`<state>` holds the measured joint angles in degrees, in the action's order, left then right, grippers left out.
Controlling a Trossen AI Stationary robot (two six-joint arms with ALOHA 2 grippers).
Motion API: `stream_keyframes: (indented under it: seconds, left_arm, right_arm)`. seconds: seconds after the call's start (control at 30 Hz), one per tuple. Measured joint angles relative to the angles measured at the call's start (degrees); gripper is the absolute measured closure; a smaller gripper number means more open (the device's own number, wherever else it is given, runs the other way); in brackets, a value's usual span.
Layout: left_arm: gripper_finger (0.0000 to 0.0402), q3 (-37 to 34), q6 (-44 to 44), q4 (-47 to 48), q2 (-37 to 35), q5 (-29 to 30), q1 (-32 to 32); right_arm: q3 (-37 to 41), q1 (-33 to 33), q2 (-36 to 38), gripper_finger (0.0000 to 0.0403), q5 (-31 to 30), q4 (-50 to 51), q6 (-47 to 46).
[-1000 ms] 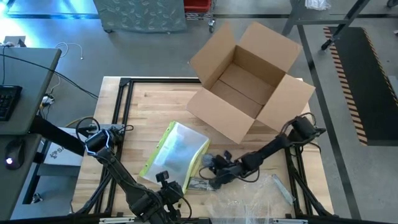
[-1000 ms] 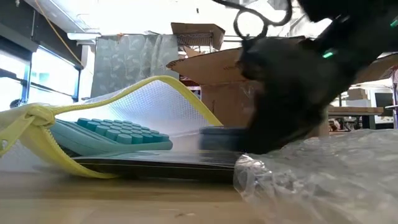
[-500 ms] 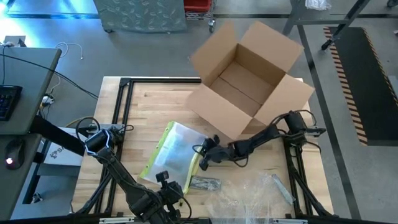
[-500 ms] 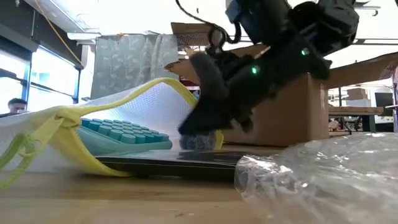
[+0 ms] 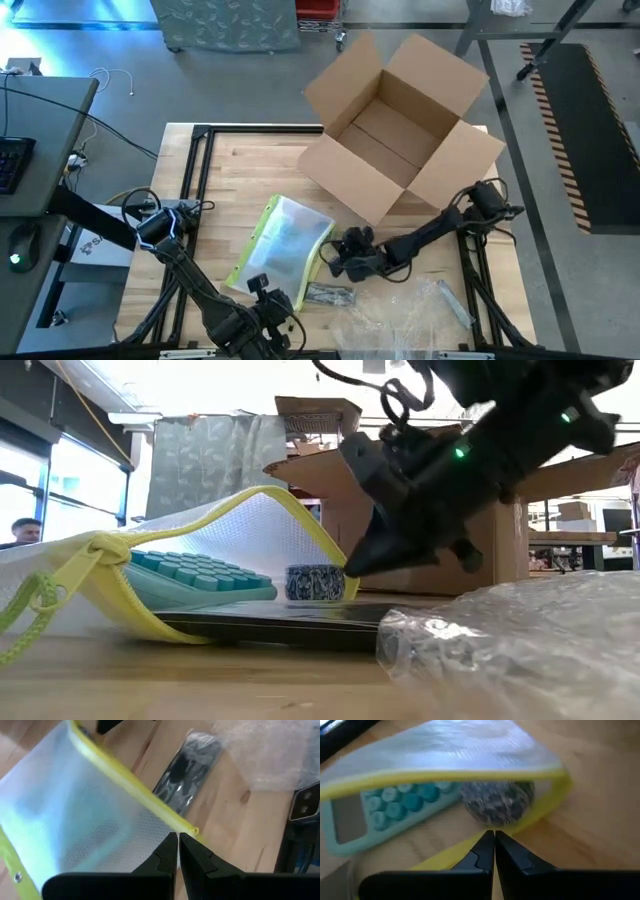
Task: Unpack boxes
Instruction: Put the blue candle into the transparent zipper bag
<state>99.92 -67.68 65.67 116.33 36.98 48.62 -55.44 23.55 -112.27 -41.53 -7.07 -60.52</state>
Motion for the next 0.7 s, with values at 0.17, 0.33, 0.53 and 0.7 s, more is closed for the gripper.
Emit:
stream_keyframes:
  seconds: [0.17,0.33,0.53,0.7]
  left_arm:
    - [0.0401,0.0,-2.3,2.5,0.0,-1.2,0.9]
    - [0.0401,0.0,-2.6,2.4,0.0,-1.4,1.8]
    - [0.0401,0.0,-4.6,2.6,0.0,-2.1,2.7]
    - [0.0401,0.0,-8.1,3.5,0.0,-2.1,4.1]
  right_arm:
    - [0.0,-2.8,-4.1,0.0403,-2.5,-5.3,-3.6]
    - [0.0,-8.7,-9.0,0.0403,2.6,-29.7,7.3]
    - [-0.9,-11.6,-9.2,0.0403,10.3,-33.6,16.4]
    - [-1.0,-7.4,-4.7,0.0403,13.5,-23.5,19.5]
